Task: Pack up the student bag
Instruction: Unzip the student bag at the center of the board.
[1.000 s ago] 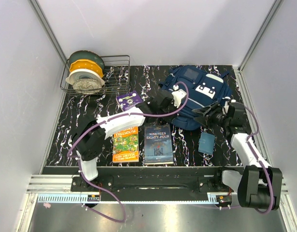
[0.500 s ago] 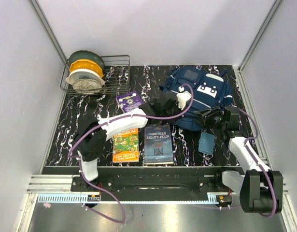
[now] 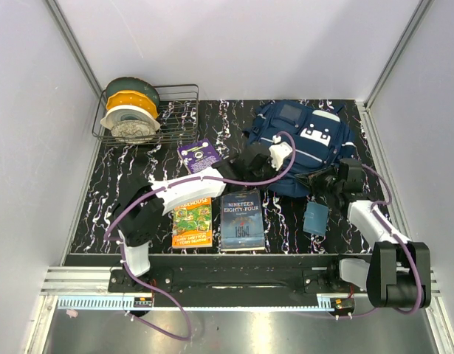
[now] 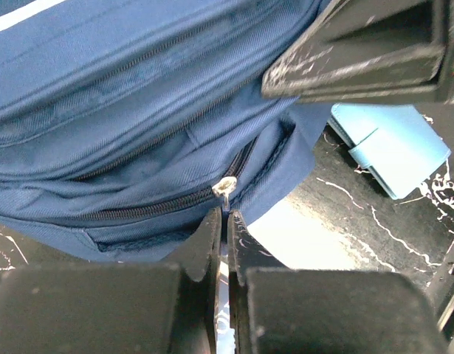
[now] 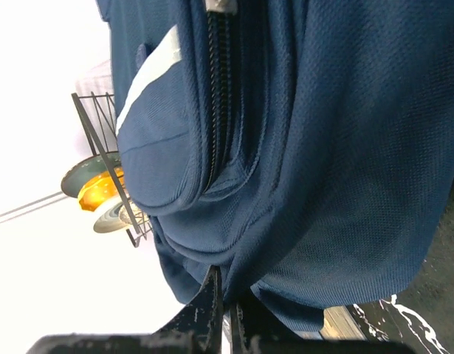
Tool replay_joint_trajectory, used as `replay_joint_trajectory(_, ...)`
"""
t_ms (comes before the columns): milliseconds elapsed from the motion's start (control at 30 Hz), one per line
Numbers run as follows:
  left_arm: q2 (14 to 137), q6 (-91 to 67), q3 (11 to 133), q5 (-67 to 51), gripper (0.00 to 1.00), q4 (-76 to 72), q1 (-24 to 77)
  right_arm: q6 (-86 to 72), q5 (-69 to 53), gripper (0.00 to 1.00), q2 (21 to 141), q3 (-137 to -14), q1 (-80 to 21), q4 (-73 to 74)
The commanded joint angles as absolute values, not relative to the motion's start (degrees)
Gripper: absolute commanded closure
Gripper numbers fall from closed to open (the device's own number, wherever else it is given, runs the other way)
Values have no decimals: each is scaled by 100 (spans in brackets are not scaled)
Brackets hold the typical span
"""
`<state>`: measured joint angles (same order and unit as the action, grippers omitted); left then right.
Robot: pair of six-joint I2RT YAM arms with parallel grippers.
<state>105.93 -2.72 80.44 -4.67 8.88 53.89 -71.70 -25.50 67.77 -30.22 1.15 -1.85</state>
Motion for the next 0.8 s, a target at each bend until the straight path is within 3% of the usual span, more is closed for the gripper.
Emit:
replay_joint_trajectory(0,10222,-158,7981,-71,100,624,5405,-6191,-2022,100,6338,-3805,402,156)
replay_joint_trajectory(167,10099,-193,7787,149,100,703,5011,-5600,-3037,100,6617,-4385,1405,580)
replay_joint_trajectory(300,9976,-255,7620,88,100,607,4624,-4687,-3620,100,7179,-5070,1521,1247)
replay_joint_trajectory(600,10195,-202,7691,71,100,782,4157,-4132,-4043,100,7128,-5607,1644,1661)
replay_joint_trajectory(633,10178,-228,7682,36,100,739,4157,-4122,-4113,96,7163,-5651,1644,1705)
replay_joint_trajectory(700,10125,-403,7586,-385,100,616,4175,-4253,-4394,75,7268,-5599,1644,1653)
replay_joint_trajectory(733,10081,-456,7559,-526,100,459,4192,-4358,-4586,57,7277,-5433,1644,1557)
replay_joint_trajectory(767,10055,-492,7541,-536,100,396,4271,-4525,-4701,50,7260,-5284,1644,1373)
